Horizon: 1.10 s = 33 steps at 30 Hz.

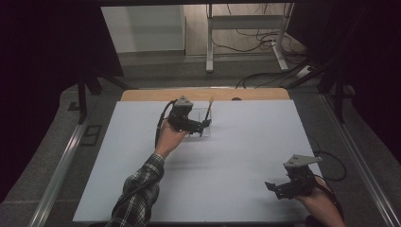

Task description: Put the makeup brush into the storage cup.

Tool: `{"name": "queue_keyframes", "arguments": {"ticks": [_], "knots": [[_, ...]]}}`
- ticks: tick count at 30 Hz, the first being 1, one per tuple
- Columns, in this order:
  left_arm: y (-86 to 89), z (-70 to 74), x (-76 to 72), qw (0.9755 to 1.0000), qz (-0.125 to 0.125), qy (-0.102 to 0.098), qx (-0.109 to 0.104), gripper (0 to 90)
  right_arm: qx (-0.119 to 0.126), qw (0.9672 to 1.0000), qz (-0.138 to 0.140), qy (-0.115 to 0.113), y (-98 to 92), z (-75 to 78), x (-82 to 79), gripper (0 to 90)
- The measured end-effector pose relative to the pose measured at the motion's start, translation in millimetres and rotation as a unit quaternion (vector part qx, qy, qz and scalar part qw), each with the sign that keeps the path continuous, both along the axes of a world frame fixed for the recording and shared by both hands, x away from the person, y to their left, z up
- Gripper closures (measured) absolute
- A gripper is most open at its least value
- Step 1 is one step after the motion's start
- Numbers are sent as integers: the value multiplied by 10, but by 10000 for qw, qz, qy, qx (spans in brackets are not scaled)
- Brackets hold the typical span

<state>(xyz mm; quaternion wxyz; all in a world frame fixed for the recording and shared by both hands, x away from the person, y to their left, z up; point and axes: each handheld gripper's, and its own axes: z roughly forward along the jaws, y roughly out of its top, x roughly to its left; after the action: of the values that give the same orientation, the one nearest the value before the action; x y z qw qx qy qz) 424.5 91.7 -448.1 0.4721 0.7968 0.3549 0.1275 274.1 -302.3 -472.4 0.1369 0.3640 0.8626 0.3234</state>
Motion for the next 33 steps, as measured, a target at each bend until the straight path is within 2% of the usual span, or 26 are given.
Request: {"name": "queue_keyframes", "arguments": {"ticks": [12, 33], "knots": [[65, -1, -103, 10000, -45, 63, -17, 0, -8, 10000, 1, 10, 3, -2, -1, 0], [136, -65, -322, 9997, -103, 177, 91, 0, -28, 10000, 6, 4, 5, -1, -2, 0]]}}
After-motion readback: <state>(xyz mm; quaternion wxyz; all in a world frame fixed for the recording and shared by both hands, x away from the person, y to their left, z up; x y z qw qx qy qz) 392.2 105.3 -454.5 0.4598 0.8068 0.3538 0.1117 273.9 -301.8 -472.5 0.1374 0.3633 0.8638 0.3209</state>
